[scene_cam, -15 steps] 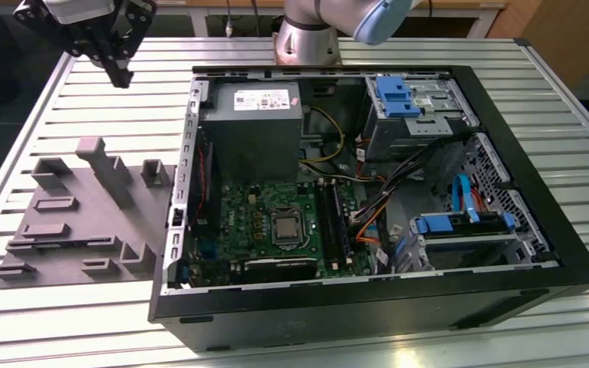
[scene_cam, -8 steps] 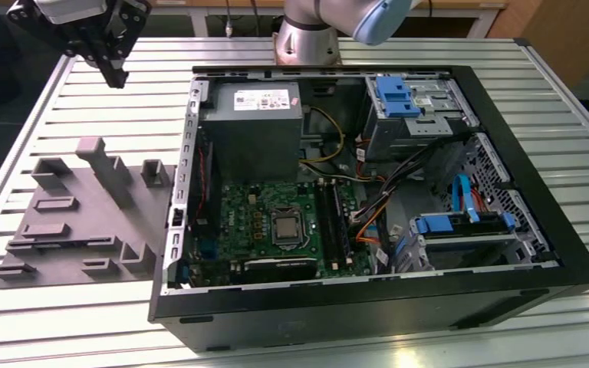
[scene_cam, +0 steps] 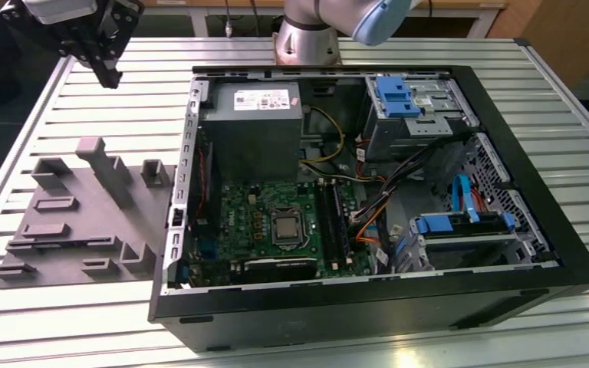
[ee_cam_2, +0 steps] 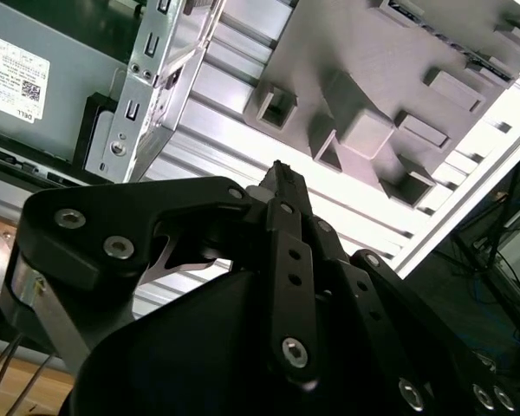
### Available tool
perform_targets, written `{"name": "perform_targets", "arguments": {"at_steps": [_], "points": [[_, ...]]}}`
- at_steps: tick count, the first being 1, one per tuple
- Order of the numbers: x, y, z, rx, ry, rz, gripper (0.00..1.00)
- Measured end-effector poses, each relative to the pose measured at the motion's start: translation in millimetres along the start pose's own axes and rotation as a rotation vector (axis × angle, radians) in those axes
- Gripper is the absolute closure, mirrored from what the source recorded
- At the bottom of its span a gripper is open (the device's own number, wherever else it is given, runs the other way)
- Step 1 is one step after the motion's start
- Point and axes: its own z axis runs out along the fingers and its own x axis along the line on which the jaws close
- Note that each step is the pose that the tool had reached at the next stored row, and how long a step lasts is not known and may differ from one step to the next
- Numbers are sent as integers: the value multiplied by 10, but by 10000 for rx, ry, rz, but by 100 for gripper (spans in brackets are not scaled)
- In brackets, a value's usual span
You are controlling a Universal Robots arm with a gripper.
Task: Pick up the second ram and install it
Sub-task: 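Reach for the second ram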
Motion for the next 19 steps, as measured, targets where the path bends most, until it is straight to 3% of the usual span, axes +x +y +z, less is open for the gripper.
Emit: {"name": "perform_targets", "arguments": {"at_steps": [19], "points": [[144,-12,1,0,0,0,89]]}}
